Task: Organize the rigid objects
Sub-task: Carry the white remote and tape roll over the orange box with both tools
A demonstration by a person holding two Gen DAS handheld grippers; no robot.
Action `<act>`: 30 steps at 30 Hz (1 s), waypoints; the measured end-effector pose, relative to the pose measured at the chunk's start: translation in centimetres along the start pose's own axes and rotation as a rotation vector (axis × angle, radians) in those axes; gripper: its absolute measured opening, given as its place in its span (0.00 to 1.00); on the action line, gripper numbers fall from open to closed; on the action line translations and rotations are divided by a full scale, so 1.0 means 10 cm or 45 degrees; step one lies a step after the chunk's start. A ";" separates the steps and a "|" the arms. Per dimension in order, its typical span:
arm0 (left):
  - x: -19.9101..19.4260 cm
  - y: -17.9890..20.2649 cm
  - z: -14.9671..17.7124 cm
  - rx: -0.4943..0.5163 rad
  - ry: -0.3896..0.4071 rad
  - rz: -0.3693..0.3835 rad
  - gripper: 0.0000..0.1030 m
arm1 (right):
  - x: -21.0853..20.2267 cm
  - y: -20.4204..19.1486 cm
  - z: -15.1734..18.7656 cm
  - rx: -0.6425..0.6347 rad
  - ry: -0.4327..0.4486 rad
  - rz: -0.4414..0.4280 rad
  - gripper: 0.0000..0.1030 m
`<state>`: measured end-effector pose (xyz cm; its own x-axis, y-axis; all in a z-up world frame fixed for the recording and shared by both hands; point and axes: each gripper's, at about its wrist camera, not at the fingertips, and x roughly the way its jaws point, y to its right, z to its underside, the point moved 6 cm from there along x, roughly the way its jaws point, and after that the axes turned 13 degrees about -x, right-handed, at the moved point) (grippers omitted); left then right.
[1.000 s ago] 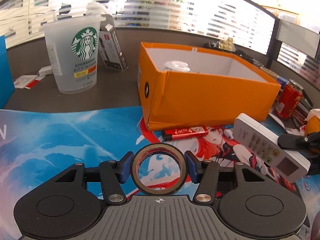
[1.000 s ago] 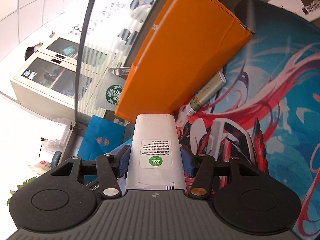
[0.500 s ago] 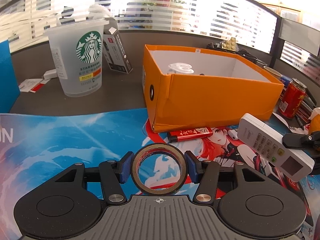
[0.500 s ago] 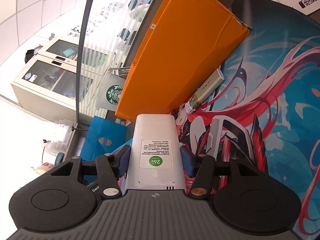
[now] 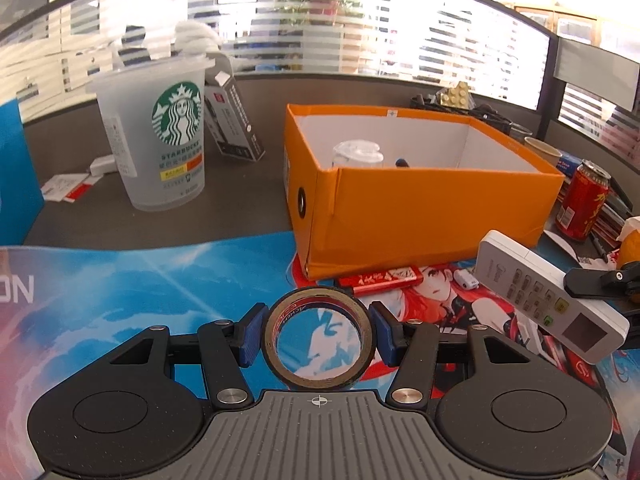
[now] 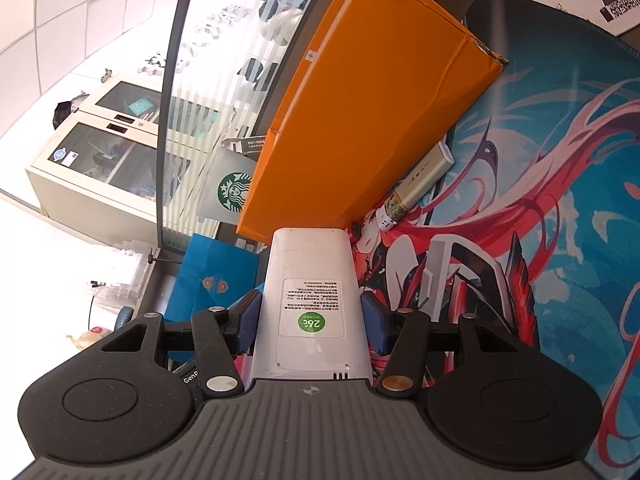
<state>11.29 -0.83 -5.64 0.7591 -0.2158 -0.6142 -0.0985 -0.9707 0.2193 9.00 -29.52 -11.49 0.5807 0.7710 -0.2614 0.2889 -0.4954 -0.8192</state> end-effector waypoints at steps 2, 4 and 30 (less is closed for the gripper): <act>-0.02 0.02 -0.03 0.011 0.009 0.001 0.51 | -0.01 -0.02 -0.02 -0.003 0.008 -0.003 0.49; -0.04 0.04 -0.07 0.023 0.018 0.002 0.51 | -0.01 -0.03 -0.04 0.000 0.014 -0.008 0.49; -0.13 0.41 -0.64 0.098 0.110 0.061 0.51 | 0.07 -0.33 -0.41 -0.049 0.094 -0.066 0.49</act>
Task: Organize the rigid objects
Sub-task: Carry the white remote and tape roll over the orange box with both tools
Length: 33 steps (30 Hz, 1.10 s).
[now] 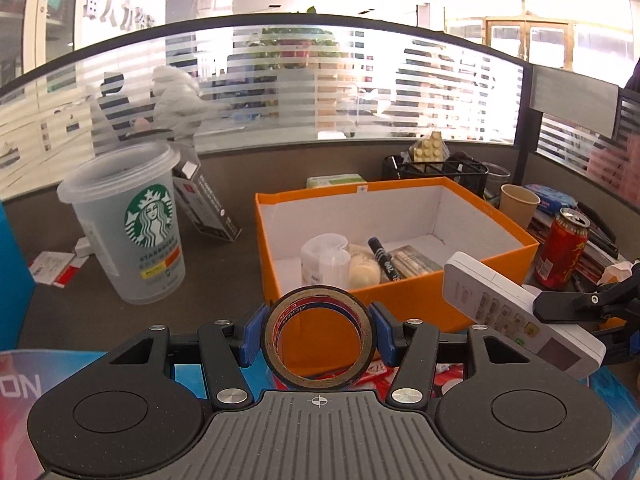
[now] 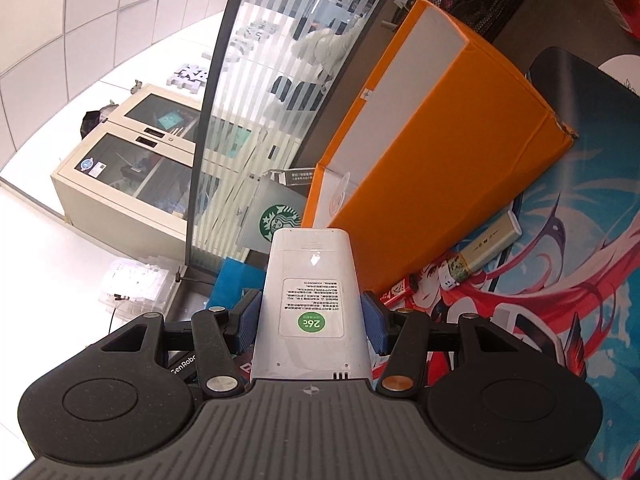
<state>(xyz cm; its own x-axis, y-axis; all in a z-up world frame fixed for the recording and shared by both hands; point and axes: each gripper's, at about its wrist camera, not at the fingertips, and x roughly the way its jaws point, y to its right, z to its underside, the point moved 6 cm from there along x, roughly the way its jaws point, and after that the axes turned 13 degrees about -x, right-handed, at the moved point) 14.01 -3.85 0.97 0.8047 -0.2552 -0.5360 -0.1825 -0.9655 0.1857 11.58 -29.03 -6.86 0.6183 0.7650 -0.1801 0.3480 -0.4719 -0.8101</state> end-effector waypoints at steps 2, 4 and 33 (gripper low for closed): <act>0.02 0.03 -0.03 0.003 0.000 0.005 0.51 | -0.01 0.01 -0.03 0.003 0.007 -0.001 0.49; 0.04 0.05 -0.05 0.008 0.003 0.010 0.51 | -0.02 0.03 -0.05 0.005 0.015 0.000 0.49; 0.52 0.20 -0.34 -0.018 -0.055 0.040 0.51 | -0.12 0.21 -0.41 0.038 0.114 0.025 0.49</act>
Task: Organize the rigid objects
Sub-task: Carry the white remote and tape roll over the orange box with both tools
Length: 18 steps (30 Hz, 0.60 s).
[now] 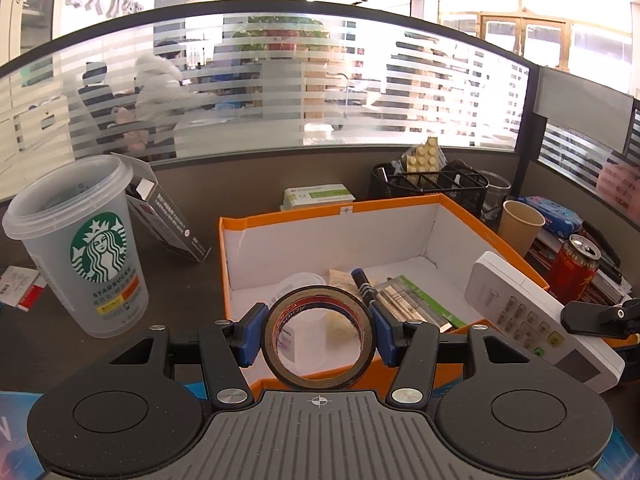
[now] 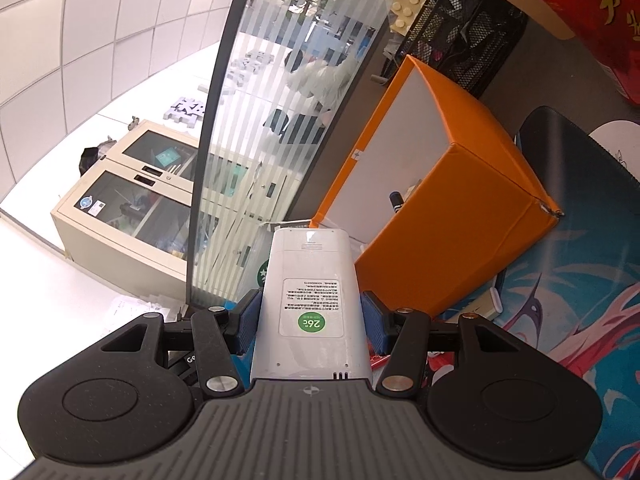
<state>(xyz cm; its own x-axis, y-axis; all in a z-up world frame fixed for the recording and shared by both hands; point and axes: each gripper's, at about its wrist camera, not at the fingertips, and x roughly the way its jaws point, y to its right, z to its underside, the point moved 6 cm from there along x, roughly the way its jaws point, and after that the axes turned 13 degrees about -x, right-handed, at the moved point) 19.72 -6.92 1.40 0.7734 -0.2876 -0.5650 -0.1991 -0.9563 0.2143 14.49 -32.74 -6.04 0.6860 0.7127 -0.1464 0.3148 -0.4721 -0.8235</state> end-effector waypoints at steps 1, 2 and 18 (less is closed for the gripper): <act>0.01 -0.01 -0.01 -0.001 0.001 -0.004 0.51 | 0.00 0.01 0.00 0.005 0.003 0.000 0.49; 0.01 -0.02 -0.02 -0.003 0.002 -0.007 0.51 | 0.00 0.02 0.00 0.007 0.004 0.001 0.49; 0.19 -0.01 -0.06 0.003 -0.035 -0.027 0.51 | 0.04 0.05 0.01 0.038 -0.001 -0.019 0.49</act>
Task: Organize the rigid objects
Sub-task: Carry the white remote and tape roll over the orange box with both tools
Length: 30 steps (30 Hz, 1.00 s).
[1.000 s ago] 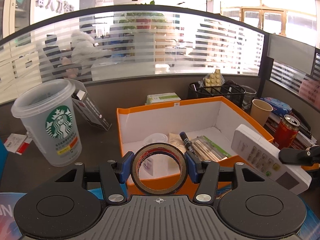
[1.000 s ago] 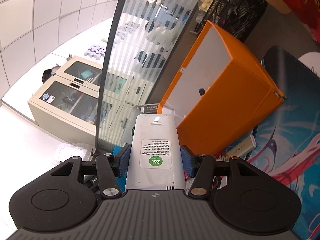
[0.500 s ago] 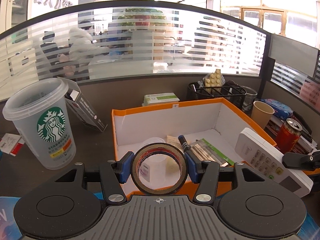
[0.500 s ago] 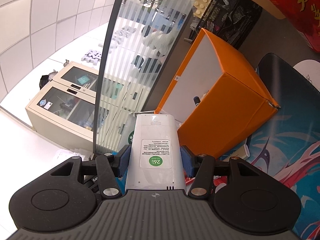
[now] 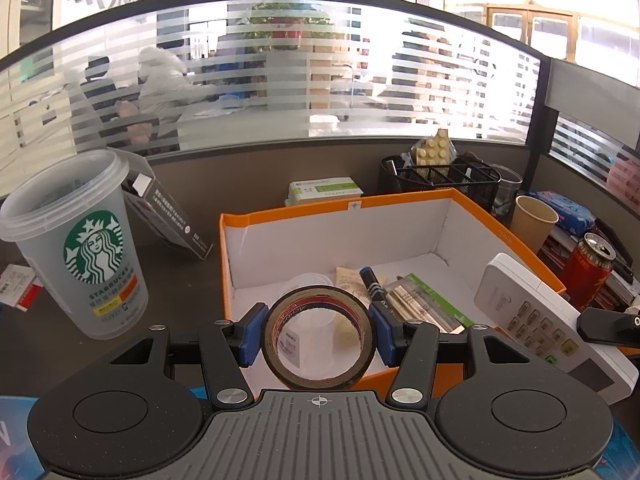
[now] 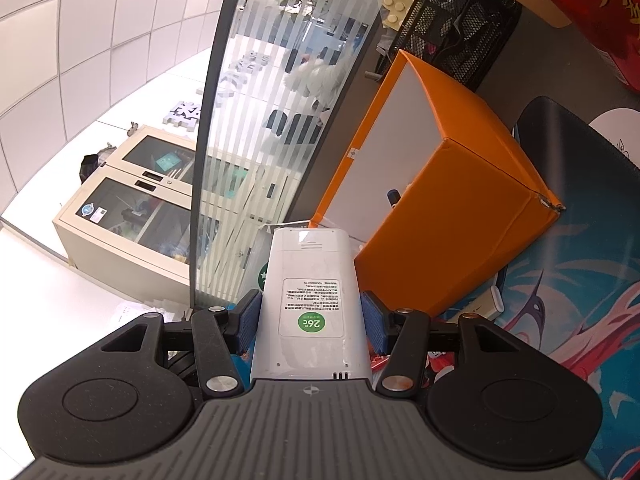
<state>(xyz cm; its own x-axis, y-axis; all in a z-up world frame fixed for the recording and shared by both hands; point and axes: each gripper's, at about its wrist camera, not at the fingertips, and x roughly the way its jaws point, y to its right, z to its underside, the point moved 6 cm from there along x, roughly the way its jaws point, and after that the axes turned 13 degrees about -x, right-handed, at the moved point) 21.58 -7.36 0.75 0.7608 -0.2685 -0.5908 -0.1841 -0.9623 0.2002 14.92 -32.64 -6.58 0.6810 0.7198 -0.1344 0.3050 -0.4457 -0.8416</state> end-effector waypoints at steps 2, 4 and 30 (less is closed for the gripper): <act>0.02 0.02 -0.01 0.005 -0.002 0.002 0.51 | 0.01 0.01 -0.02 0.005 0.004 -0.003 0.49; 0.03 0.03 -0.01 0.008 -0.004 0.002 0.51 | 0.01 0.01 -0.04 0.003 0.009 -0.003 0.49; 0.34 0.10 -0.11 -0.039 -0.078 0.010 0.51 | 0.11 0.07 -0.36 0.061 0.064 -0.029 0.49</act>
<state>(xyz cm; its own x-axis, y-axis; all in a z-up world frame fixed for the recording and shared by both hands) 24.66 -9.22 -0.24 0.7198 -0.2790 -0.6357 -0.1700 -0.9587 0.2282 18.30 -34.08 -5.40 0.7070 0.7015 -0.0894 0.2896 -0.4026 -0.8684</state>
